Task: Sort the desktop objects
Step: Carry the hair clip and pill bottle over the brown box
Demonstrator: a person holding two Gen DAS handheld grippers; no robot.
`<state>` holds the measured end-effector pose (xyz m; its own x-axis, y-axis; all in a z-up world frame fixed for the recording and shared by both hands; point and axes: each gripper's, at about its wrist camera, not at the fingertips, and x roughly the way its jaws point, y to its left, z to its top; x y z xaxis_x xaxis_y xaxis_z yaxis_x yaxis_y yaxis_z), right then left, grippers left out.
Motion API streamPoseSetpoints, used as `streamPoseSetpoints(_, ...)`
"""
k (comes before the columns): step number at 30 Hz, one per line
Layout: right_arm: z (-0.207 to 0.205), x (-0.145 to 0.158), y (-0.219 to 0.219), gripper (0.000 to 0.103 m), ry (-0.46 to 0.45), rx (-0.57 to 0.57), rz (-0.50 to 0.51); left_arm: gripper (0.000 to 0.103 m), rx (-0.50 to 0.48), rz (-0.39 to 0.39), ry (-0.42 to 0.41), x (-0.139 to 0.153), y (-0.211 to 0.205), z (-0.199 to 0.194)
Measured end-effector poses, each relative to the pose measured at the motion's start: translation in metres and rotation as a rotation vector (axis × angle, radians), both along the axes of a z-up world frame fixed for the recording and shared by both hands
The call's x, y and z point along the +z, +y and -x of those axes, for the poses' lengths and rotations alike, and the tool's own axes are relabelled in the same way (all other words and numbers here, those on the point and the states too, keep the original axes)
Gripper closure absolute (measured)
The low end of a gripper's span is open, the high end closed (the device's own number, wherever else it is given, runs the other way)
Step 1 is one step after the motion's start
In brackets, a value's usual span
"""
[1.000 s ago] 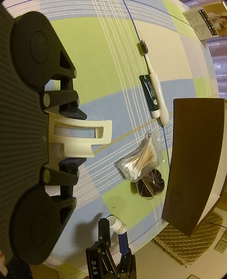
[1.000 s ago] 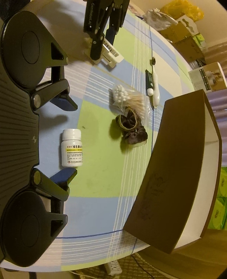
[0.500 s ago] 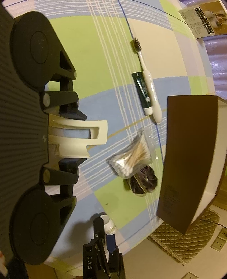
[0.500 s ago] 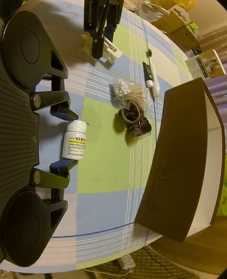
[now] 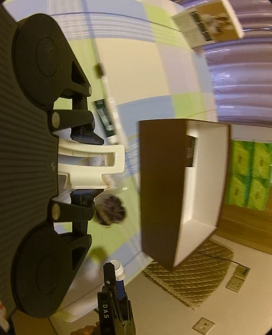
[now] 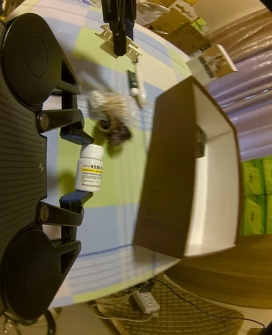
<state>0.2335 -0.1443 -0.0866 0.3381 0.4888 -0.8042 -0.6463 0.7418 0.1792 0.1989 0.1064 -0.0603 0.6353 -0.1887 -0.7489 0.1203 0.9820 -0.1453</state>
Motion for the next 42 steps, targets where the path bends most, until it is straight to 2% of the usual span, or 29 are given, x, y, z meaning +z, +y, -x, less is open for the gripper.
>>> streamPoseSetpoints(11, -0.053, 0.049, 0.020, 0.059, -0.085, -0.007, -0.088, 0.068, -0.050, -0.012, -0.115, 0.046, -0.003, -0.055)
streamPoseSetpoints(16, -0.085, 0.058, 0.034, 0.059, -0.117, -0.018, -0.089, 0.068, -0.089, -0.022, -0.162, 0.064, -0.015, -0.097)
streamPoseSetpoints(20, -0.109, 0.062, 0.042, 0.059, -0.131, -0.028, -0.082, 0.068, -0.122, -0.014, -0.160, 0.066, -0.027, -0.131)
streamPoseSetpoints(26, -0.142, 0.059, 0.053, 0.059, -0.149, -0.041, -0.062, 0.068, -0.147, 0.018, -0.137, 0.060, -0.045, -0.179)
streamPoseSetpoints(32, -0.180, 0.045, 0.068, 0.059, -0.156, -0.049, -0.023, 0.068, -0.142, 0.040, -0.105, 0.046, -0.060, -0.228)
streamPoseSetpoints(42, -0.233, 0.010, 0.094, 0.059, -0.112, -0.064, 0.034, 0.068, -0.067, 0.043, 0.036, -0.006, -0.072, -0.314)
